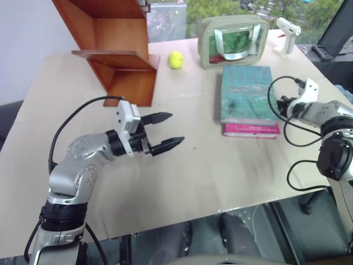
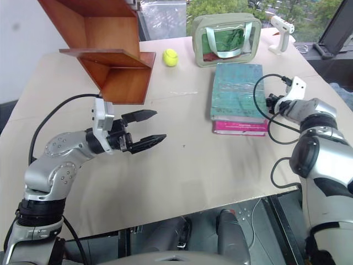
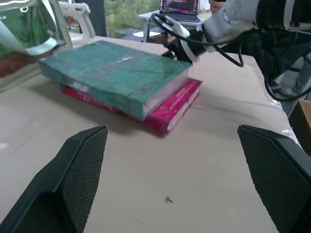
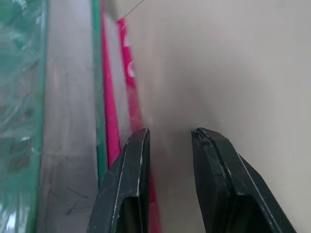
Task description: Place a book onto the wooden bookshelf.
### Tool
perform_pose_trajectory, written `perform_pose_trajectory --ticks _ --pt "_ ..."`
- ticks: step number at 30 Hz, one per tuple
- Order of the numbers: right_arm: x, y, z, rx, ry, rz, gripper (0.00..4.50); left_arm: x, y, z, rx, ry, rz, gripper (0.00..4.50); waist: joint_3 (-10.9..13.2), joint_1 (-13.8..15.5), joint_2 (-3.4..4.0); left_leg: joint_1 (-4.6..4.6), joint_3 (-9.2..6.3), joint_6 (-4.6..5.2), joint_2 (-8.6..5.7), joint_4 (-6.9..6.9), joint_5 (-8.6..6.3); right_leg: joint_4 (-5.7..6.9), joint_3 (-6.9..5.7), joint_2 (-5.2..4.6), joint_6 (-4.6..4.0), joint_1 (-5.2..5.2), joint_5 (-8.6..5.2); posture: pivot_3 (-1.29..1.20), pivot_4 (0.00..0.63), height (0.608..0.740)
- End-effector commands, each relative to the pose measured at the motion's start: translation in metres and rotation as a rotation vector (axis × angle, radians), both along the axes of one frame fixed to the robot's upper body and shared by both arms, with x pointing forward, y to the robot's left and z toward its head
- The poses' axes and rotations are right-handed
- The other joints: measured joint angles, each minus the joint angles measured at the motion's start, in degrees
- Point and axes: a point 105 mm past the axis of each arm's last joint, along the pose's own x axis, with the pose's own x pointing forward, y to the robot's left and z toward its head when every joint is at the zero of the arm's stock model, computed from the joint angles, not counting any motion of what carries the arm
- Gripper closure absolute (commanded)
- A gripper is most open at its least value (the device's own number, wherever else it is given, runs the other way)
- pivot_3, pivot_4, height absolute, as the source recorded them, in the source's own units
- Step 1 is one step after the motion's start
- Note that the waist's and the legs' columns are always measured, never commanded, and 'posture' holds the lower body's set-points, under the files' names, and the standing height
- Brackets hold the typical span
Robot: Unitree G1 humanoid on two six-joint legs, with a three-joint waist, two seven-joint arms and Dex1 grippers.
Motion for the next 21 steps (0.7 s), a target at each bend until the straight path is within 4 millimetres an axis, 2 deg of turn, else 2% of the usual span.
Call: perform_pose_trajectory --ticks 1,11,15,18,21 --pt "-0.001 0.025 0.001 0.007 -0.004 0.159 3.12 -0.006 0.005 0.008 0.005 -0.037 0.009 0.0 0.0 -0.35 0.0 0.03 0.03 0.0 0.02 0.0 0.0 0.02 0.05 0.03 0.0 0.0 0.0 0.0 0.15 0.74" --pt "-0.014 0.067 -0.008 0.08 0.043 0.403 3.12 -0.007 0.009 0.007 0.015 -0.029 0.013 0.0 -0.01 -1.48 0.01 0.18 0.24 -0.01 0.1 0.12 -0.01 0.41 0.31 0.15 -0.01 -0.06 -0.01 0.0 0.15 0.74" --pt "-0.024 0.068 -0.003 0.067 0.066 0.491 3.12 -0.006 0.009 0.006 0.017 -0.026 0.013 0.0 -0.01 -1.34 0.01 0.21 0.27 -0.02 0.1 0.18 -0.01 0.58 0.35 0.16 -0.01 -0.08 -0.01 0.0 0.15 0.74" --pt "-0.048 0.061 0.009 -0.063 0.022 0.616 3.12 -0.002 0.01 0.005 0.015 -0.023 0.018 0.0 -0.02 -0.42 0.02 0.15 0.23 -0.02 0.1 0.2 -0.01 0.6 0.32 0.14 -0.01 -0.12 -0.01 0.0 0.15 0.74" --pt "-0.091 0.073 0.027 -0.176 -0.06 0.777 3.12 0.0 0.011 0.004 0.014 -0.022 0.021 0.0 -0.05 0.65 0.1 -0.06 0.07 -0.02 0.06 0.25 -0.01 0.58 0.04 0.05 -0.02 -0.28 -0.02 0.0 0.15 0.74"
